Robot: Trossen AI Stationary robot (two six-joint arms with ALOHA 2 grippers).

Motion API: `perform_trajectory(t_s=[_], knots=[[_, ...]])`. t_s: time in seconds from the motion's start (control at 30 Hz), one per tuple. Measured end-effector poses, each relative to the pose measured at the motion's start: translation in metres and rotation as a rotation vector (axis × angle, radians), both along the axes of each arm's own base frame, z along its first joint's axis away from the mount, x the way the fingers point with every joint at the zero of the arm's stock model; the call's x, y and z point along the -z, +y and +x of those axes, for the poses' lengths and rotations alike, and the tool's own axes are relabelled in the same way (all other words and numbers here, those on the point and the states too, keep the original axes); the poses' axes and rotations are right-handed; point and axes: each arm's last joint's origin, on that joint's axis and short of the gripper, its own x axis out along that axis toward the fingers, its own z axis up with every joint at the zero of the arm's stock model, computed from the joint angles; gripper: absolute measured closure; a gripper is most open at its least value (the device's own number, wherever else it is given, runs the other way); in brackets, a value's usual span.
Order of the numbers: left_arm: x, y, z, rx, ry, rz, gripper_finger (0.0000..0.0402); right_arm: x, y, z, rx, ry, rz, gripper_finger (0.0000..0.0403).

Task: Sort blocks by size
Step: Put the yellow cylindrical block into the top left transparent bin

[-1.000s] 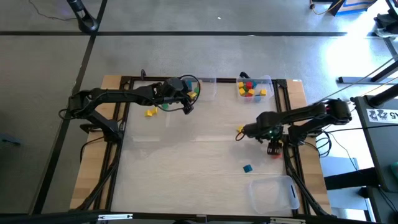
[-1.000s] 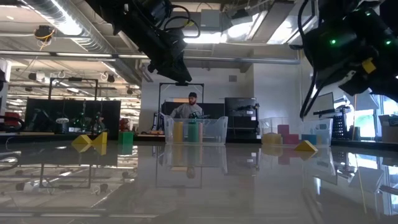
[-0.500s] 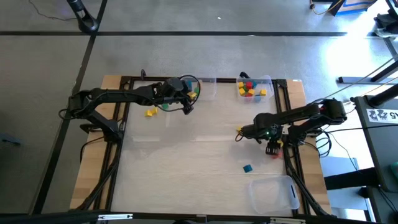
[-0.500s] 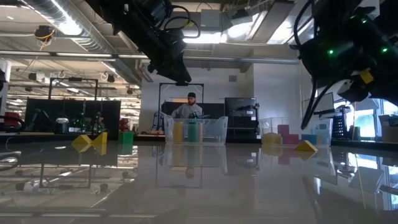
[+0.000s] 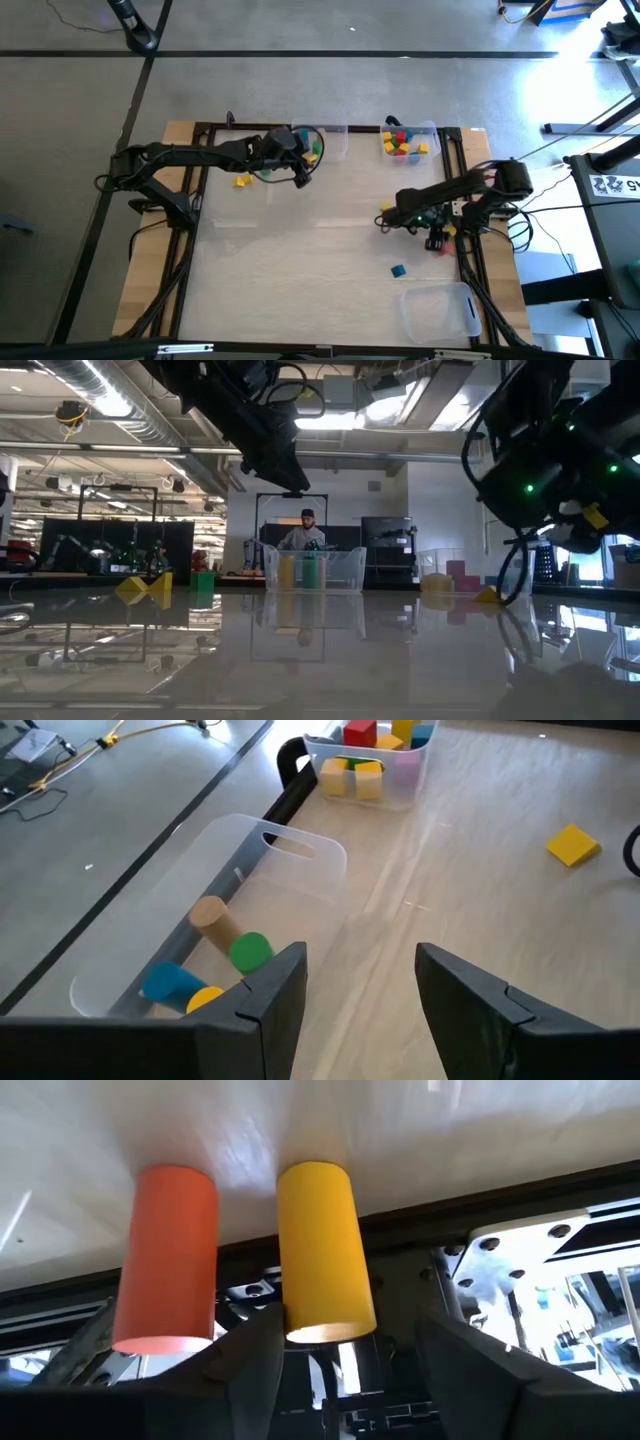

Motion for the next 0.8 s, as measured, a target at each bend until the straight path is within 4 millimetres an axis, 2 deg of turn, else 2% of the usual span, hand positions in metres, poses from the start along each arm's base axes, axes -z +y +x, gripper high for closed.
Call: perform_trajectory(t_s=[0.27, 0.43, 0.73, 0.8], knots=[[0.000, -0.001, 0.000, 0.006, 0.003, 0.005, 0.0226, 0.013, 0.000, 0.003, -0.036, 0.075, 0.035, 0.0182], [0.000, -0.001, 0.000, 0.006, 0.003, 0.005, 0.0226, 0.018, 0.001, 0.004, -0.038, 0.054, 0.073, 0.0189], [-0.001, -0.001, 0.001, 0.020, 0.002, 0.026, 0.0226, 0.023, 0.001, 0.000, -0.060, 0.051, 0.122, 0.0278], [-0.002, 0.000, 0.001, 0.023, -0.003, 0.033, 0.0226, 0.023, 0.001, 0.000, -0.061, 0.051, 0.124, 0.0280]])
